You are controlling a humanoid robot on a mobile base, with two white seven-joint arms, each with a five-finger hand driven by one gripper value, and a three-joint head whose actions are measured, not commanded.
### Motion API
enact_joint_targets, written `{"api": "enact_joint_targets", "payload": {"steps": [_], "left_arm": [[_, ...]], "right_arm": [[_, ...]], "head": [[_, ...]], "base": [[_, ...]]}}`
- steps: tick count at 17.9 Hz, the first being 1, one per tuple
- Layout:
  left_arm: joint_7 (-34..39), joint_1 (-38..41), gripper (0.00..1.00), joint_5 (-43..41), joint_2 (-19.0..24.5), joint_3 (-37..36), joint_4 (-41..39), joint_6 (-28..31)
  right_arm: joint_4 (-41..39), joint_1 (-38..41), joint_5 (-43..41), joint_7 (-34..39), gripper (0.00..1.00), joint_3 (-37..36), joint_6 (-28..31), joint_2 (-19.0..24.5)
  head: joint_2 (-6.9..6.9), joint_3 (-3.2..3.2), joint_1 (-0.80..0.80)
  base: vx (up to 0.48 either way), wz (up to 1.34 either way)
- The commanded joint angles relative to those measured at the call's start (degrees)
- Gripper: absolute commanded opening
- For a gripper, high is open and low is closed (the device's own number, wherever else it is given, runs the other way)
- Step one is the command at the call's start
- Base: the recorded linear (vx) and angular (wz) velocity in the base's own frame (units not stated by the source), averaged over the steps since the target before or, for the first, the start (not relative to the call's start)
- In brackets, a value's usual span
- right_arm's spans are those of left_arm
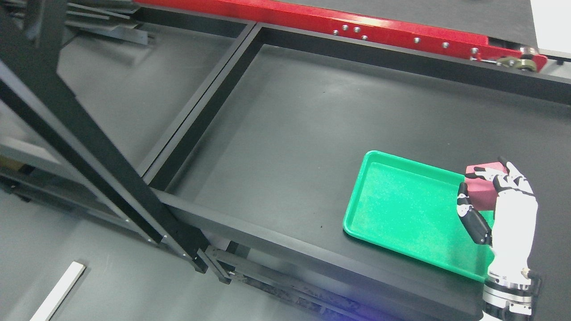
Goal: Pick pink block from left shelf to tray
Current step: 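Carry the pink block in the right hand toward the blue tray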
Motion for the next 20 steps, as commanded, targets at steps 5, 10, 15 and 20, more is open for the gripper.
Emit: {"api": "enact_joint_targets", "payload": {"steps": [5, 10, 15, 20], "left_arm": [[-0.01, 0.02, 1.0, 0.44, 1.0, 0.0, -1.0, -0.01], [-0.01, 0.02, 1.0, 0.44, 1.0, 0.0, -1.0, -0.01], [-0.01, 0.02, 1.0, 0.44, 1.0, 0.0, -1.0, -0.01], [-0.01, 0.02, 1.0, 0.44, 1.0, 0.0, -1.0, -0.01]], "right_arm": [[-0.22, 0.87, -0.02, -0.05, 0.04, 0.21, -0.01, 0.06], [-0.22, 0.79, -0.02, -0.05, 0.04, 0.12, -0.01, 0.05], [-0.22, 0.87, -0.02, -0.05, 0.04, 0.12, -0.01, 0.05], [-0.22, 0.87, -0.02, -0.05, 0.04, 0.12, -0.01, 0.05]], "head": [[0.0, 0.0, 0.0], [0.0, 0.0, 0.0], [0.0, 0.0, 0.0], [0.02, 0.0, 0.0]], "base": [[-0.061, 0.33], [-0.096, 0.65], [-0.14, 0.89], [-0.159, 0.99]]}}
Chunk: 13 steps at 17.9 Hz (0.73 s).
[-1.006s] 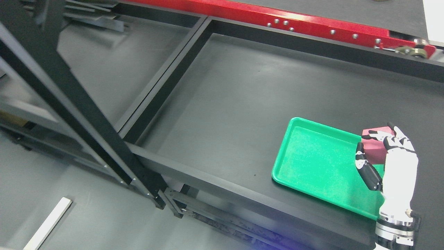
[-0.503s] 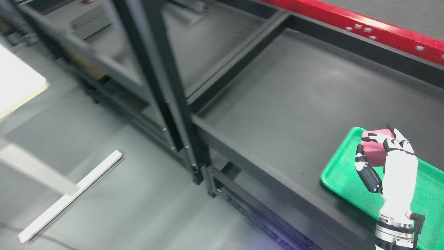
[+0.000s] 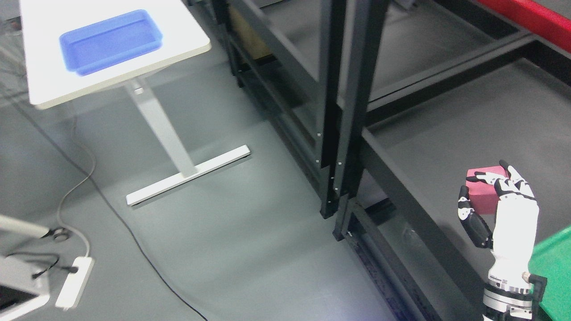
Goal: Pick pink block from left shelf to tray
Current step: 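Carry the pink block in the right hand toward the blue tray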
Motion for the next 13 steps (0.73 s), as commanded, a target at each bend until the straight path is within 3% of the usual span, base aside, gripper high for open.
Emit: {"api": "enact_joint_targets", "payload": {"steps": [1, 13], "left_arm": [[-0.01, -0.07, 1.0, 0.44, 1.0, 0.0, -1.0, 0.0], [-0.01, 0.02, 1.0, 0.44, 1.0, 0.0, -1.0, 0.0]], "right_arm": [[-0.04, 0.04, 0.0, -0.05, 0.04, 0.24, 0.0, 0.0], [-0.04, 0.12, 0.0, -0.05, 0.04, 0.24, 0.0, -0.09]], "head": [[0.0, 0.0, 0.0], [0.01, 0.0, 0.0]], "base": [[-0.168, 0.98], [-0.122, 0.76]]}}
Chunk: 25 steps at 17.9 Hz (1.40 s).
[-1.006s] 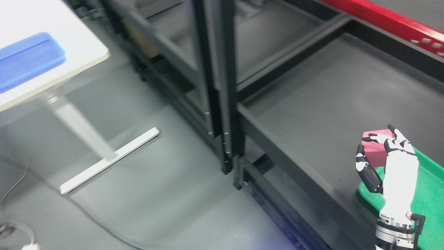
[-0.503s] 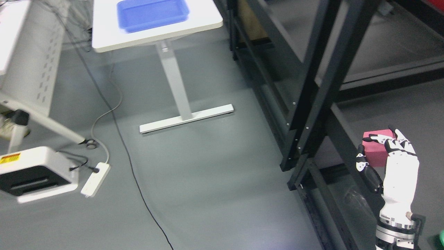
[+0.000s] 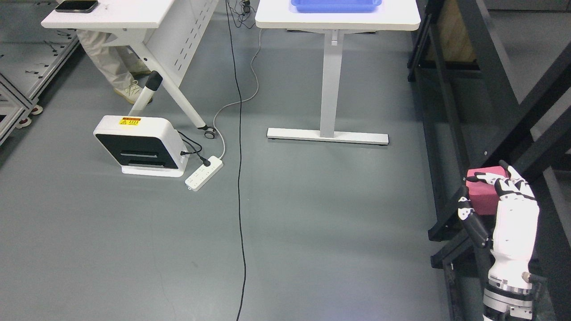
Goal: Pick pink block from left shelf to tray
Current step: 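Carry the pink block in the right hand toward the blue tray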
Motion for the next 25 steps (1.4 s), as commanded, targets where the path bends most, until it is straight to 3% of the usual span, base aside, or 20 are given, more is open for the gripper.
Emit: {"api": "enact_joint_targets", "payload": {"steps": [1, 16, 25], "left_arm": [[-0.01, 0.0, 1.0, 0.44, 1.0, 0.0, -1.0, -0.01], [-0.01, 0.0, 1.0, 0.44, 1.0, 0.0, -1.0, -0.01], [-0.01, 0.0, 1.0, 0.44, 1.0, 0.0, -1.0, -0.01]], "right_arm": [[-0.01, 0.12, 0.0, -0.02, 0.04, 0.25, 0.0, -0.08], [-0.01, 0.21, 0.0, -0.02, 0.04, 0.34, 0.0, 0.01], [-0.01, 0.47, 0.0, -0.02, 0.04, 0.43, 0.0, 0.01]], "head": [[0.0, 0.0, 0.0], [0.0, 0.0, 0.0], [0.0, 0.0, 0.0]], "base": [[-0.056, 0.36], [0.039, 0.1], [0.178, 0.14]]}}
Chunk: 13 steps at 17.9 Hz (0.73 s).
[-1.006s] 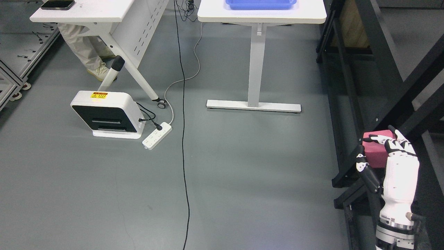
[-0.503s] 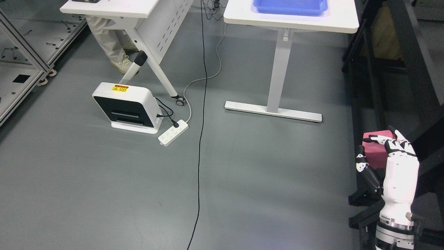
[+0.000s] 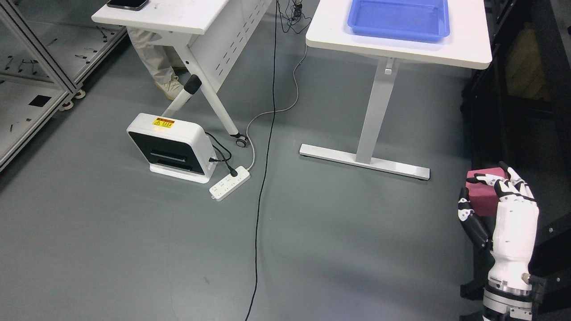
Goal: Pick pink block from left shelf to tray
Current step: 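Carry the pink block in the right hand toward the blue tray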
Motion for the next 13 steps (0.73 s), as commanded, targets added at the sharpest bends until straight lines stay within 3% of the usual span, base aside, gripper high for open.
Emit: {"api": "enact_joint_targets", "payload": {"steps": [1, 13], "left_arm": [[-0.01, 0.01, 1.0, 0.44, 1.0, 0.0, -1.0, -0.01], [-0.01, 0.01, 1.0, 0.44, 1.0, 0.0, -1.0, -0.01]], "right_arm": [[0.0, 0.18, 0.0, -0.02, 0.04, 0.44, 0.02, 0.01], [0.0, 0.18, 0.0, -0.02, 0.04, 0.35, 0.02, 0.01]], "head": [[0.0, 0.0, 0.0], [0.0, 0.0, 0.0]], "base": [[0.241, -0.14], [0.349, 0.01]]}}
